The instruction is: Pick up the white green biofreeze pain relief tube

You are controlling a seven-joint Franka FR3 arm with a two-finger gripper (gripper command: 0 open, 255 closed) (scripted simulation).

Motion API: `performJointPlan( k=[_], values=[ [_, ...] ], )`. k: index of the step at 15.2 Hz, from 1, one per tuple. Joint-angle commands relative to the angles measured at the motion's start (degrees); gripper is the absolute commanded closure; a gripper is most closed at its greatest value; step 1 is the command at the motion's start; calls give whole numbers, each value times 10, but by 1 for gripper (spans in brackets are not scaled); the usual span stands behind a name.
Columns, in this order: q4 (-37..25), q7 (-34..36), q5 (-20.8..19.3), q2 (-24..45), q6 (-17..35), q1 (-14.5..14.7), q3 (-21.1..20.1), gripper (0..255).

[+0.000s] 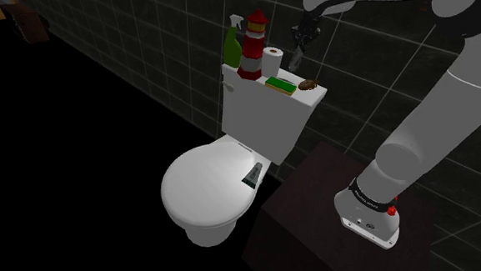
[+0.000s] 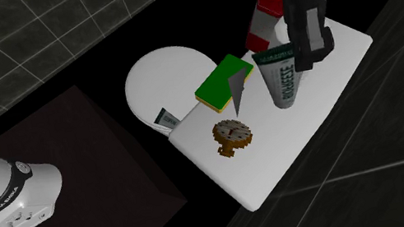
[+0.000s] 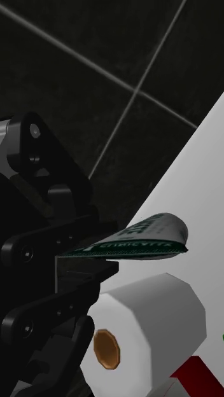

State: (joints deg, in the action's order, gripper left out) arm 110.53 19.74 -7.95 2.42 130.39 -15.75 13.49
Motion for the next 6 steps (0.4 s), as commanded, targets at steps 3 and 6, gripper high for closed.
performJointPlan(
  k=[3,6],
  values=[
    [-24,-3,1,-6,-29,1,-1,255],
    [-31,-4,1,-8,-38,1,-1,255]
  ],
)
